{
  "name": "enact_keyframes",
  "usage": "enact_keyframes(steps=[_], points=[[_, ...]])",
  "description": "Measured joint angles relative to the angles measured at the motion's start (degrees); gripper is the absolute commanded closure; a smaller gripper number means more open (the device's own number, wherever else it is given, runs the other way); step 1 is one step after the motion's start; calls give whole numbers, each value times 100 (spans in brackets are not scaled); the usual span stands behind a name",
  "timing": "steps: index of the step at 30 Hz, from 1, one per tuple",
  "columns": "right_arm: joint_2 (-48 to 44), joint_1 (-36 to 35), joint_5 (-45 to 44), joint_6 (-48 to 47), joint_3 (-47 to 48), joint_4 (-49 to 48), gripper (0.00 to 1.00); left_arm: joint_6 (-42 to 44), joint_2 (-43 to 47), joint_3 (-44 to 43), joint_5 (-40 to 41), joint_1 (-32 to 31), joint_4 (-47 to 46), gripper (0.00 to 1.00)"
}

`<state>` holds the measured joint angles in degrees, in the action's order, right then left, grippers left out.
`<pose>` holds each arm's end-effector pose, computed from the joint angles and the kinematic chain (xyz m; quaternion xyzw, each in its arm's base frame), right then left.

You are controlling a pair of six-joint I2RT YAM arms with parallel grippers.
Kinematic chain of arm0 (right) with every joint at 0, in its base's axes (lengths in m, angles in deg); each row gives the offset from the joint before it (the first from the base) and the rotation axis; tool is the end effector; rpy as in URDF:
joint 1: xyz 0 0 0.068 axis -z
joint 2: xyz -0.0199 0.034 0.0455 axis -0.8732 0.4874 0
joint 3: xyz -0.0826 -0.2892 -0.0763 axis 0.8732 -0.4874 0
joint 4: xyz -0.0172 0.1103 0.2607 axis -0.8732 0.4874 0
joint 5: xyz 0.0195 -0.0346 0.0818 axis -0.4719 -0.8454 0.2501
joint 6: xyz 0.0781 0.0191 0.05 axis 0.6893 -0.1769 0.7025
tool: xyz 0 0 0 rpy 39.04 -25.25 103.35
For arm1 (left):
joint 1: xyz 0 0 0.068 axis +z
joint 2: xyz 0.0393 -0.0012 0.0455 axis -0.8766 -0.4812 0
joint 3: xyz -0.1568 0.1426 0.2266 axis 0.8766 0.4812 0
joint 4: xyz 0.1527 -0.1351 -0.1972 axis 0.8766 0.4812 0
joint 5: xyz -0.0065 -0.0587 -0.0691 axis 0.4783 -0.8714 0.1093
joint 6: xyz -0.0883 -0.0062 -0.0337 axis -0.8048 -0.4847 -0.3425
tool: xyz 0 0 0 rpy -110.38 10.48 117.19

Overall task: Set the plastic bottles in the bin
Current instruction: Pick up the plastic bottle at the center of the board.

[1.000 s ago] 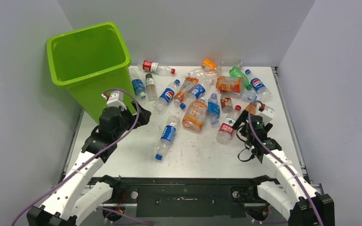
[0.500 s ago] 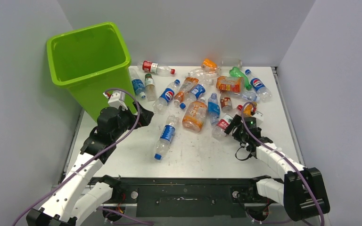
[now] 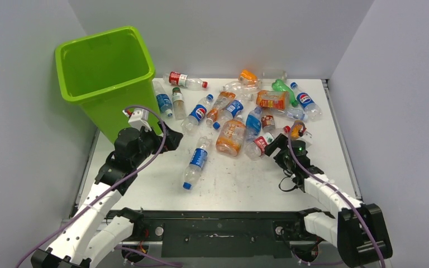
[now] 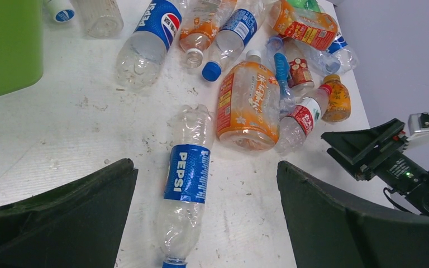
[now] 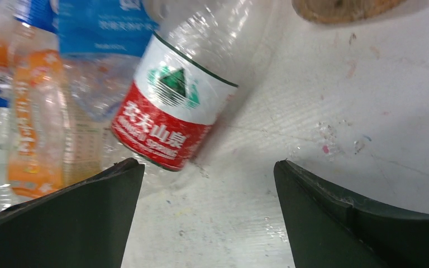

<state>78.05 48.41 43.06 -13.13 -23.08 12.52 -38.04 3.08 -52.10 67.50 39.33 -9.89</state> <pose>0.2434 0.0530 0.1490 0.2483 0.8643 0.2047 0.3865 0.2122 -0.0892 0.3229 -0.0705 0.8092 -0.2860 0.5083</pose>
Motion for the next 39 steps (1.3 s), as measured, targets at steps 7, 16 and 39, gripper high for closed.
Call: enact_keyframes(steps=[7,16,39], points=[[-105,-2,-133,474,153,-111,10,-2,11,48,-122,0,-76,4],[892,-225,-284,1058,284,-352,10,-2,90,50,-144,0,-131,4],[2295,-752,-861,1547,1370,-599,3,-7,190,55,-223,0,-177,4]])
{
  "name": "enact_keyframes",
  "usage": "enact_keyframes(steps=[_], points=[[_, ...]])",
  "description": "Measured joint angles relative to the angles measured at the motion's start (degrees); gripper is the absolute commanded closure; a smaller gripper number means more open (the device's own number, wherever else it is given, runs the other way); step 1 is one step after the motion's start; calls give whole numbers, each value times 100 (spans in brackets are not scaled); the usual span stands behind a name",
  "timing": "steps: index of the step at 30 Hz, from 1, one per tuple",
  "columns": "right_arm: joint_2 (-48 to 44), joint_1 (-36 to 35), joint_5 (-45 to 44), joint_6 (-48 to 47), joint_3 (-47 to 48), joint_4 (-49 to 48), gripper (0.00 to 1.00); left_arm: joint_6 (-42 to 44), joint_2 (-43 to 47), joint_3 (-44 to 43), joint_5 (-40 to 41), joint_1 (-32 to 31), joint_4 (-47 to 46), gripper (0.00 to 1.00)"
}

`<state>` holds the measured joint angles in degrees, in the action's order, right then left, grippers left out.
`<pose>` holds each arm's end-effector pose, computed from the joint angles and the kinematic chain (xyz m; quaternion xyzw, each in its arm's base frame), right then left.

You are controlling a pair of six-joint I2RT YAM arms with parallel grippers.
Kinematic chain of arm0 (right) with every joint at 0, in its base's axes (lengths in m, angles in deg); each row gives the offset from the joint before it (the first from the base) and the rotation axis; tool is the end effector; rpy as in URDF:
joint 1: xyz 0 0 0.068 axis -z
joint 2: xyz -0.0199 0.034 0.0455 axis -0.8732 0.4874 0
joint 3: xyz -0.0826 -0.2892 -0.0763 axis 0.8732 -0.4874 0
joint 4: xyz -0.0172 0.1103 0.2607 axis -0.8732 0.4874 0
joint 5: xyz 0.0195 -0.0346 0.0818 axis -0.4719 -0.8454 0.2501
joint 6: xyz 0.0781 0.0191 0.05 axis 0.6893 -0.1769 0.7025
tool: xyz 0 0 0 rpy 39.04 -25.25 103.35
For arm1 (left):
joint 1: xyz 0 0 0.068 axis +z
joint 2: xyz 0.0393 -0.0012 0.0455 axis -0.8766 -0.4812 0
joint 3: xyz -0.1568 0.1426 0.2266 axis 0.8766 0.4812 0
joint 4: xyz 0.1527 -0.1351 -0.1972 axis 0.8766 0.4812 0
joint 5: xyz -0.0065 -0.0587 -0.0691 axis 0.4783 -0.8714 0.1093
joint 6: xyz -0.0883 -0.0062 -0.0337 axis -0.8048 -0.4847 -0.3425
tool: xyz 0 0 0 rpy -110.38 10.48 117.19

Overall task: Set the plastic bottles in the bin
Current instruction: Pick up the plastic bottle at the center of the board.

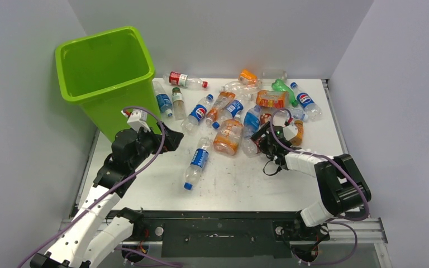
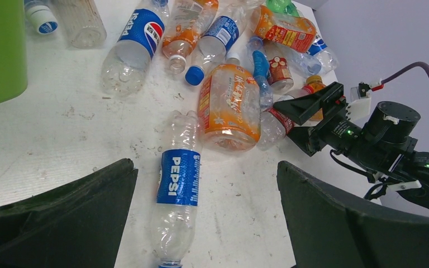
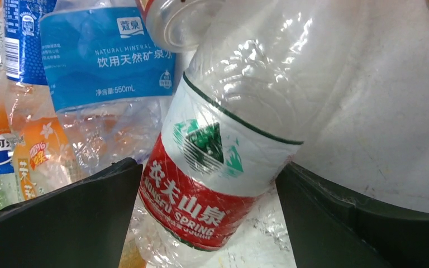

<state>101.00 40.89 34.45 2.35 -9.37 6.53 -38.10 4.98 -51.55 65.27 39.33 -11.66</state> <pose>0.3183 0.1012 0.1375 0.3398 0.8432 0.2078 0.3610 0.2056 -0.0902 0.3305 -0.0571 0.7939 -0.3097 0.5202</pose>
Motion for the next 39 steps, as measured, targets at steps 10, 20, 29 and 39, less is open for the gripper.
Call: enact_keyframes(steps=[10,20,29,39], points=[[85,-4,37,-105,-116,-262,52,0,15,22,-22,0,-26,4],[-1965,-98,111,-994,-693,756,59,-17,125,175,-74,0,-160,4],[-4817,-1292,1377,-2870,-732,702,59,-450,525,774,-656,-7,-1493,4],[-4887,-3108,2002,-3993,-730,557,60,-1198,-927,-557,-2415,-439,-3128,4]])
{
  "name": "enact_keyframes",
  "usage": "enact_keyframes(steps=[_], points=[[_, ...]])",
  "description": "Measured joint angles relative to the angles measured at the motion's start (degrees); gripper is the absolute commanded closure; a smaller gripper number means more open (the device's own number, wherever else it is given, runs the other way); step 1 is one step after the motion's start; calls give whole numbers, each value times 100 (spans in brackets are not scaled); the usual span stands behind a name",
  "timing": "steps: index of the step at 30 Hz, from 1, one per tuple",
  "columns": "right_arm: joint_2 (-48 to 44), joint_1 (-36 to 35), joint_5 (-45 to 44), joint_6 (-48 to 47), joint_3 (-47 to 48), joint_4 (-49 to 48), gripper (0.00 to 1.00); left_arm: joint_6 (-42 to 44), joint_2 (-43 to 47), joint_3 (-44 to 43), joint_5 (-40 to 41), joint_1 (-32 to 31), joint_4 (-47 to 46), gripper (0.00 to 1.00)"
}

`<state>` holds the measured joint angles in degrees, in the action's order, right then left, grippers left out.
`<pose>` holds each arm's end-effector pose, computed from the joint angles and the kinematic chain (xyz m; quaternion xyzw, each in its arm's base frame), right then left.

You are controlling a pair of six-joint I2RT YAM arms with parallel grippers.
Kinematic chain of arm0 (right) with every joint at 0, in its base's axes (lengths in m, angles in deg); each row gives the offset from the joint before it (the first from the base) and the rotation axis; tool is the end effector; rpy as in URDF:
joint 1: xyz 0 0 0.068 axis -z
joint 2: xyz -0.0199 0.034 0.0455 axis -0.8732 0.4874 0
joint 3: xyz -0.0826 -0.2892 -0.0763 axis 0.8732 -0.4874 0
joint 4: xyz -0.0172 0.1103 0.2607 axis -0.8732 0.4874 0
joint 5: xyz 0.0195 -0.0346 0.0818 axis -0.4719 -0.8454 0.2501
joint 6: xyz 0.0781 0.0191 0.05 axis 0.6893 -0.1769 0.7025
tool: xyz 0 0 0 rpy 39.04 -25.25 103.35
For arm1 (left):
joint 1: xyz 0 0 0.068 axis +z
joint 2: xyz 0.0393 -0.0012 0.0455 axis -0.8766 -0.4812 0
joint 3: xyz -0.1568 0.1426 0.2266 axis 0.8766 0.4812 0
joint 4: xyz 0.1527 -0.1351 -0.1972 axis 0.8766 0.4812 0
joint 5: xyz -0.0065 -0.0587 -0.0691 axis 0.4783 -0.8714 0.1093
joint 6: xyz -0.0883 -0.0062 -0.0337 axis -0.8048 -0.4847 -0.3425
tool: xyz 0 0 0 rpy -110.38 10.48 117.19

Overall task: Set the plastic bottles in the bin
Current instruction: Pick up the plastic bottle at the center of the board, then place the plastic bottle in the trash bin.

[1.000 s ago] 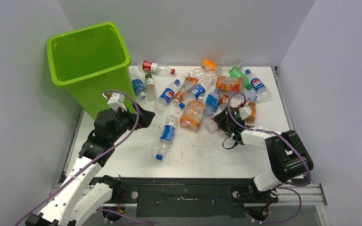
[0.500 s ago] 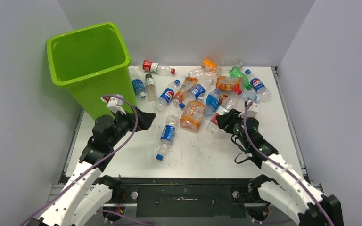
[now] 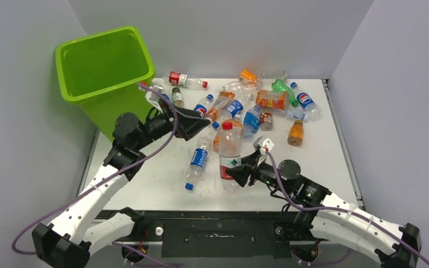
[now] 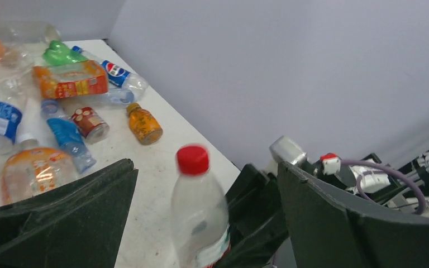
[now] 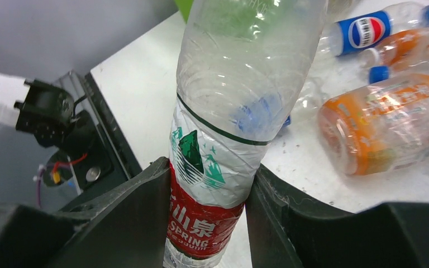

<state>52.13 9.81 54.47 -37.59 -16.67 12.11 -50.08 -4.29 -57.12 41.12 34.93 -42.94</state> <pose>0.1208 0.1752 0.2952 -0.2601 0.6917 0.4459 0.5050 0.2111 -0.1504 0.4193 0.0881 0.6330 -0.5685 0.5180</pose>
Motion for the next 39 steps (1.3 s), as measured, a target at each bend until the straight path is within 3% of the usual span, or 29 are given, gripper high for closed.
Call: enact_keyframes(steps=[4,8,14,22,31,33,35,36,39], points=[[271,-758,-398,-229,2,2,62,702,-804,-1272,-44,-841,831,4],[339,-1250,-916,-437,7,-7,63,1209,-992,-1541,70,-1392,1438,0],[341,-1425,-1414,-588,13,-127,64,1598,-1032,-1543,608,-1410,2365,9],[531,-1556,-1709,-728,26,-280,64,1759,-1176,-1580,767,-1412,2811,23],[643,-1814,-1985,-831,26,-385,64,1714,-1462,-1718,568,-1410,2761,65],[643,-1853,-2070,-846,26,-380,54,1716,-1469,-1718,479,-1414,2745,95],[643,-1884,-2162,-857,26,-378,14,1670,-1469,-1727,400,-1416,2721,100],[643,-1893,-2232,-863,26,-380,8,1676,-1473,-1740,380,-1414,2726,100],[640,-1921,-2358,-782,68,-376,10,1735,-1480,-1751,389,-1410,2787,100]])
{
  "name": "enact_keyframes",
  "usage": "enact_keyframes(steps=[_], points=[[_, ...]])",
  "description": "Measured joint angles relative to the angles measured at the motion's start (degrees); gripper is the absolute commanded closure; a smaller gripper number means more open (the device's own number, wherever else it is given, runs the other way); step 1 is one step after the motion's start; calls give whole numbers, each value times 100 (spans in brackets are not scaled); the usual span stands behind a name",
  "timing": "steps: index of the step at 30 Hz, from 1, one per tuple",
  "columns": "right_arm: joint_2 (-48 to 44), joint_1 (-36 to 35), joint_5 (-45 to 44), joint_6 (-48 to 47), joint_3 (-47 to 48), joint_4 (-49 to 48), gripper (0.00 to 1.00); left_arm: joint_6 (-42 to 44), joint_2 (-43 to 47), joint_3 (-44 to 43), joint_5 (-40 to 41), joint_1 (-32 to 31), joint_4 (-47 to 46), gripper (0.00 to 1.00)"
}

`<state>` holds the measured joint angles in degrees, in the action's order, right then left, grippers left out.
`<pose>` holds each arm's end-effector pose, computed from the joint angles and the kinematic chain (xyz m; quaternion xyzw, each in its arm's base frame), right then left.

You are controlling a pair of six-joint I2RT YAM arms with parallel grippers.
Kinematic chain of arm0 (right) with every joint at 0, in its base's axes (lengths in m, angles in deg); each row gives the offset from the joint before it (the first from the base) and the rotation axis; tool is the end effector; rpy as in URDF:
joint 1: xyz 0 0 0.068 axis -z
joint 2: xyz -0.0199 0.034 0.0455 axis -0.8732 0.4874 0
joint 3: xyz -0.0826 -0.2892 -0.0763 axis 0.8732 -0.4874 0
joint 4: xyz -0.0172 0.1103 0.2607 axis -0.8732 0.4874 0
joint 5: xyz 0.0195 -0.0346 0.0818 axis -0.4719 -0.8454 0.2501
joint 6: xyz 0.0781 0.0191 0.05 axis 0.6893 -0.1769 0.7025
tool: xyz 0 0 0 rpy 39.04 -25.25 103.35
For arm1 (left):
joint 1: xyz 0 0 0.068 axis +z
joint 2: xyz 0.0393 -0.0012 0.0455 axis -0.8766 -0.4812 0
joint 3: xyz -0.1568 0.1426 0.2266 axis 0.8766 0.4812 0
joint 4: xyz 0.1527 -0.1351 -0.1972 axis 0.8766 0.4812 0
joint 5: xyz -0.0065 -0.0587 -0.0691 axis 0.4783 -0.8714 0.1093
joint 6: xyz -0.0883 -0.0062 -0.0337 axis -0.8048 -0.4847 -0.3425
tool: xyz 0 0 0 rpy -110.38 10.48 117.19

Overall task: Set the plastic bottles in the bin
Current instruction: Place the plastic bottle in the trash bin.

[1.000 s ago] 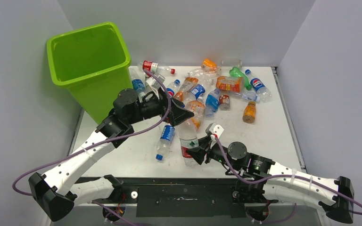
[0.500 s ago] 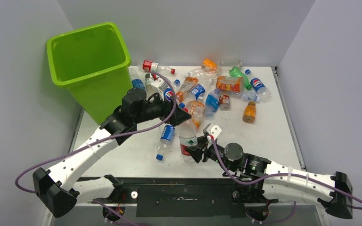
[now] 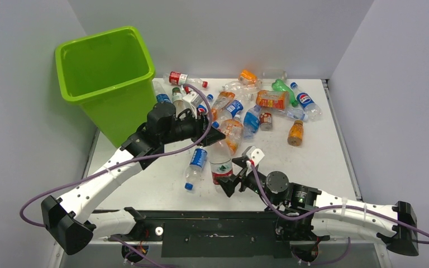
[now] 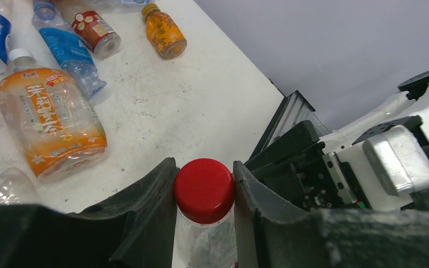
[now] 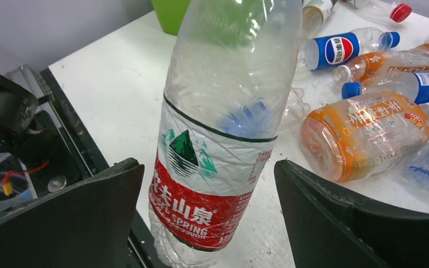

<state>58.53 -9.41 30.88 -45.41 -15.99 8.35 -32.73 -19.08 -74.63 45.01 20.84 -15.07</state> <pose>0.0963 0.2130 0.2881 -0.3000 0.6874 0.3695 0.5487 0.2230 -0.2371 0.4055 0.2139 0.7464 -0.4815 0.4065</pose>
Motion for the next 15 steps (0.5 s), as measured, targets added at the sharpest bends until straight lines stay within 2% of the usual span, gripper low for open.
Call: enact_keyframes(steps=[4,8,12,15], points=[[-37,0,-55,208,282,160,10,201,42,-205,468,17,365,100],[-428,-17,-52,402,608,350,10,643,264,-859,1287,205,863,100],[-1200,-33,-109,557,785,372,10,1563,616,-1958,2505,317,1005,100],[-1707,-33,-306,658,796,293,10,2404,938,-2638,3517,317,529,100]])
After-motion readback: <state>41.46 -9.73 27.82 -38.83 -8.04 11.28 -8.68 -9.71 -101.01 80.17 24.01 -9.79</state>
